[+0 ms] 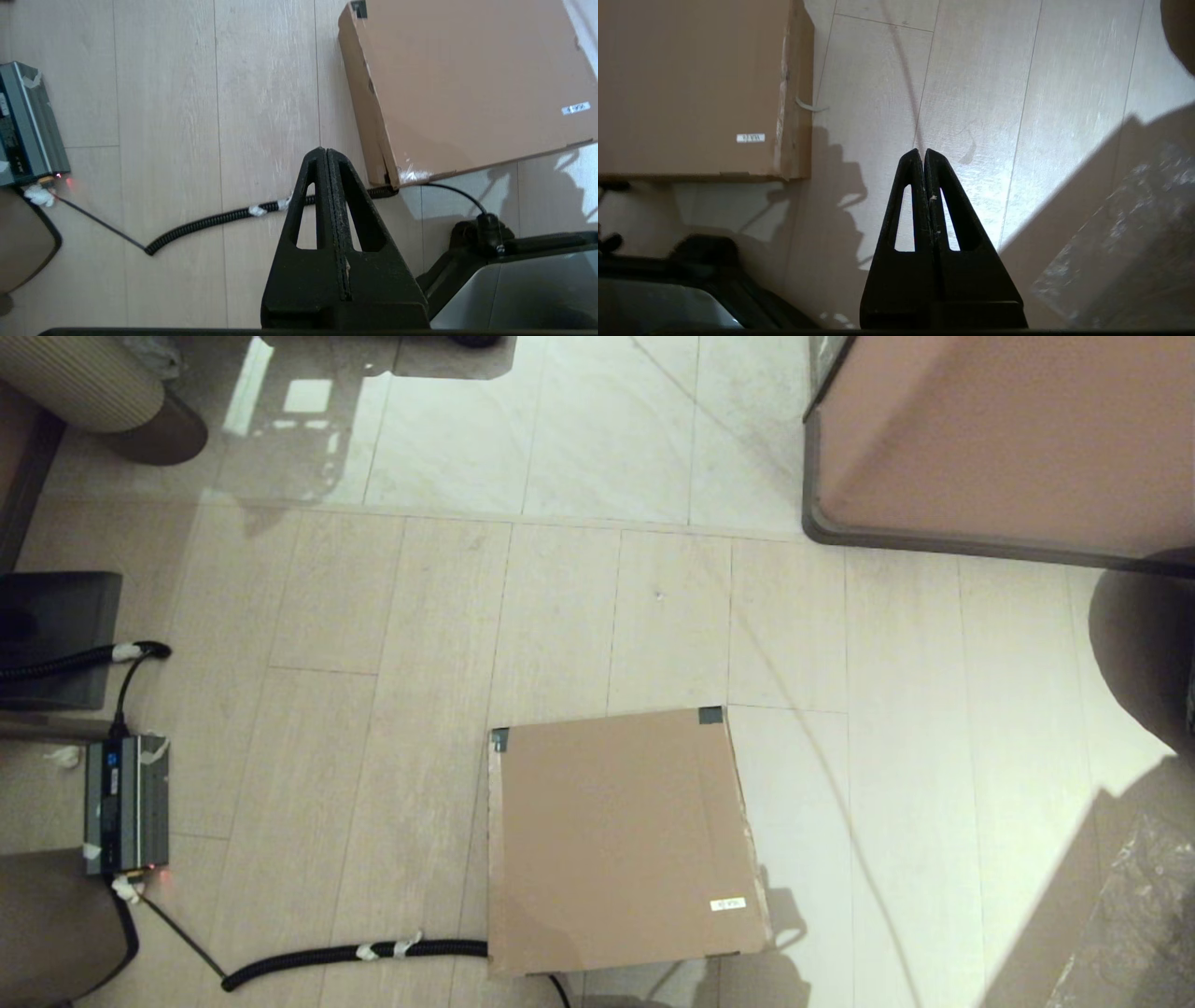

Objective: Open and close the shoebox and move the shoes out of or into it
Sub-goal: Open the shoe box

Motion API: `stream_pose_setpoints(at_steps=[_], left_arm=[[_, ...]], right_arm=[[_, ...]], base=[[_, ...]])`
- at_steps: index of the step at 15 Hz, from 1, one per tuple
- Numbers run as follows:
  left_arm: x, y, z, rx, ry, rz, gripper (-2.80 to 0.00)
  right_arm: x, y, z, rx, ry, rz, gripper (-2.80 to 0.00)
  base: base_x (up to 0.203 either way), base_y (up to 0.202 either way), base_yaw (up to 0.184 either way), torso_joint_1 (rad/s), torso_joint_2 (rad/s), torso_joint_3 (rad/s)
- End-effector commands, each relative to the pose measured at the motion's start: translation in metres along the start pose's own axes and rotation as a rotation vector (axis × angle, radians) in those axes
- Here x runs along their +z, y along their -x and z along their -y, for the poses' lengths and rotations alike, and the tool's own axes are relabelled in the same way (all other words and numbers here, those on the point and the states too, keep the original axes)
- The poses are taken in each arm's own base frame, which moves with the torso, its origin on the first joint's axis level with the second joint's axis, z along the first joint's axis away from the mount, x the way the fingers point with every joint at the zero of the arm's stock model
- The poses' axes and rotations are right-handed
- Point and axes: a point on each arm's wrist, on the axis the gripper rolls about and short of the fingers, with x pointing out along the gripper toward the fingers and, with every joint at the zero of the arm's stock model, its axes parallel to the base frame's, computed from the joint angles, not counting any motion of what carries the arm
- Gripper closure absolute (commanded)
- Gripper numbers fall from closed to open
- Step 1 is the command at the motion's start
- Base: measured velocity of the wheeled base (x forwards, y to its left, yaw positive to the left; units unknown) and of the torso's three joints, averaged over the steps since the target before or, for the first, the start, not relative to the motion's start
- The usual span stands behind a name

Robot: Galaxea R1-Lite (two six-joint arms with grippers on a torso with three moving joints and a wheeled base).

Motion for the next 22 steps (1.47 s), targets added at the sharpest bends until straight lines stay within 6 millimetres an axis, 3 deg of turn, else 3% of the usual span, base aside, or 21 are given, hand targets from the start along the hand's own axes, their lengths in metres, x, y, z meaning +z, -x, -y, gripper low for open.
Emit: stream_pose_setpoints(at_steps=[1, 2, 4, 6, 7, 9, 11, 13, 16, 19, 22], left_arm=[[0.023, 0.005, -0.002, 0.003, -0.006, 0.052, 0.00], [0.031, 0.005, -0.002, 0.002, -0.006, 0.053, 0.00], [0.074, -0.005, -0.006, -0.016, 0.004, 0.017, 0.00], [0.107, -0.037, -0.009, -0.048, 0.039, -0.097, 0.00], [0.114, -0.052, -0.009, -0.057, 0.058, -0.155, 0.00], [0.106, -0.079, -0.007, -0.077, 0.104, -0.305, 0.00], [0.076, -0.082, -0.003, -0.147, 0.098, -0.437, 0.00], [0.070, -0.089, 0.001, -0.266, 0.093, -0.490, 0.00], [0.061, -0.098, 0.005, -0.370, -0.032, -0.557, 0.00], [0.058, -0.106, 0.006, -0.381, -0.033, -0.595, 0.00], [0.066, -0.128, 0.009, -0.465, -0.012, -0.540, 0.00]], right_arm=[[0.002, 0.000, 0.000, -0.010, 0.044, 0.001, 0.00], [0.005, 0.001, 0.000, -0.014, 0.048, 0.007, 0.00], [0.034, 0.005, 0.003, -0.062, 0.050, -0.004, 0.00], [0.065, -0.012, 0.006, -0.088, 0.033, -0.137, 0.00], [0.074, -0.025, 0.007, -0.094, 0.026, -0.210, 0.00], [0.084, -0.060, 0.008, -0.103, 0.020, -0.360, 0.00], [0.082, -0.096, 0.009, -0.103, 0.027, -0.484, 0.00], [0.081, -0.126, 0.010, -0.097, 0.038, -0.569, 0.00], [0.078, -0.150, 0.009, -0.064, 0.121, -0.627, 0.00], [0.087, -0.165, 0.010, -0.068, 0.131, -0.621, 0.00], [0.095, -0.186, 0.011, -0.102, 0.173, -0.627, 0.00]], base=[[0.000, 0.000, 0.000, 0.000, 0.00, 0.000], [0.000, 0.000, 0.000, 0.000, 0.00, 0.000], [0.000, 0.000, 0.000, 0.000, 0.00, 0.000], [0.000, 0.000, 0.000, 0.000, 0.00, 0.000], [0.000, 0.000, 0.000, 0.000, 0.00, 0.000], [0.000, 0.000, 0.000, 0.000, 0.00, 0.000], [0.000, 0.000, 0.000, 0.000, 0.00, 0.000], [0.000, 0.000, 0.000, 0.000, 0.00, 0.000], [0.000, 0.000, 0.000, 0.000, 0.00, 0.000], [0.000, 0.000, 0.000, 0.000, 0.00, 0.000], [0.000, 0.000, 0.000, 0.000, 0.00, 0.000]])
